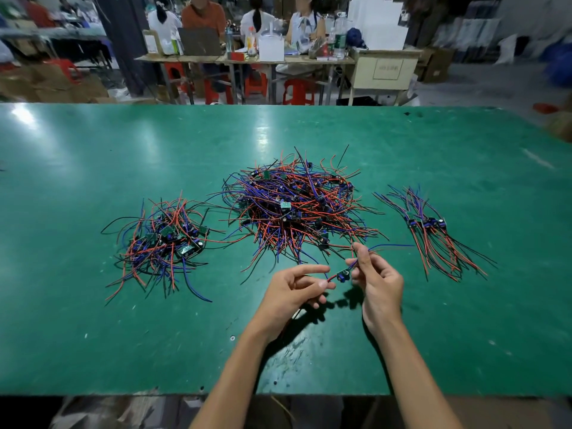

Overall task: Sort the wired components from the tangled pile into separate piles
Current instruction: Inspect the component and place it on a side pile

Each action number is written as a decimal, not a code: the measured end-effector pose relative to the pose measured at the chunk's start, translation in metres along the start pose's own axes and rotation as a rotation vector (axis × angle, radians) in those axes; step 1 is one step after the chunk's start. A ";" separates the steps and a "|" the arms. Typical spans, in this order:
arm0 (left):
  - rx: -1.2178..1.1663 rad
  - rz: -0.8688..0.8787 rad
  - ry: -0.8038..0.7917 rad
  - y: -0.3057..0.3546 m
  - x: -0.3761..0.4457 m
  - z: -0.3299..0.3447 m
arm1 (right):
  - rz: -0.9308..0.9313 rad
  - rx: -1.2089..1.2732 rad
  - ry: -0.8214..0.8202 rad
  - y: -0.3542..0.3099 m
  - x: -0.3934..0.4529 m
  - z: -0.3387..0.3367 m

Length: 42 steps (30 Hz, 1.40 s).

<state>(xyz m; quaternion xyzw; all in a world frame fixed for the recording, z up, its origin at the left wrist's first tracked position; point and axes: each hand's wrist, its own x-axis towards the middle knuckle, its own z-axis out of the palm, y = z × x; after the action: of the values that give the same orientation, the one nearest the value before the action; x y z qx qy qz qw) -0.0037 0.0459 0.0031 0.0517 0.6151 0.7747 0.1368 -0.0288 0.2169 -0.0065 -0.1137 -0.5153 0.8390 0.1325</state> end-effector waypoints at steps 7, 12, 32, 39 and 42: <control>0.142 0.218 0.221 -0.003 -0.007 0.008 | 0.078 -0.003 -0.146 -0.009 -0.002 -0.004; 0.488 0.514 0.383 -0.011 -0.009 0.009 | 0.117 -0.008 -0.188 -0.011 -0.003 -0.004; 0.126 0.155 0.381 -0.008 -0.001 0.003 | -0.207 -0.765 0.226 -0.110 0.130 -0.012; 0.097 0.163 0.471 -0.013 0.004 0.001 | -0.266 -1.347 0.073 -0.114 0.134 -0.005; 0.114 0.166 0.475 -0.014 0.006 0.000 | -0.366 -1.299 -0.340 -0.068 0.081 0.023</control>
<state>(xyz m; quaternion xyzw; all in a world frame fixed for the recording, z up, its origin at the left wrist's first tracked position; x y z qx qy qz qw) -0.0071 0.0507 -0.0110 -0.0737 0.6663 0.7378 -0.0786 -0.1048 0.2546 0.0597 0.0517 -0.9375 0.3310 0.0945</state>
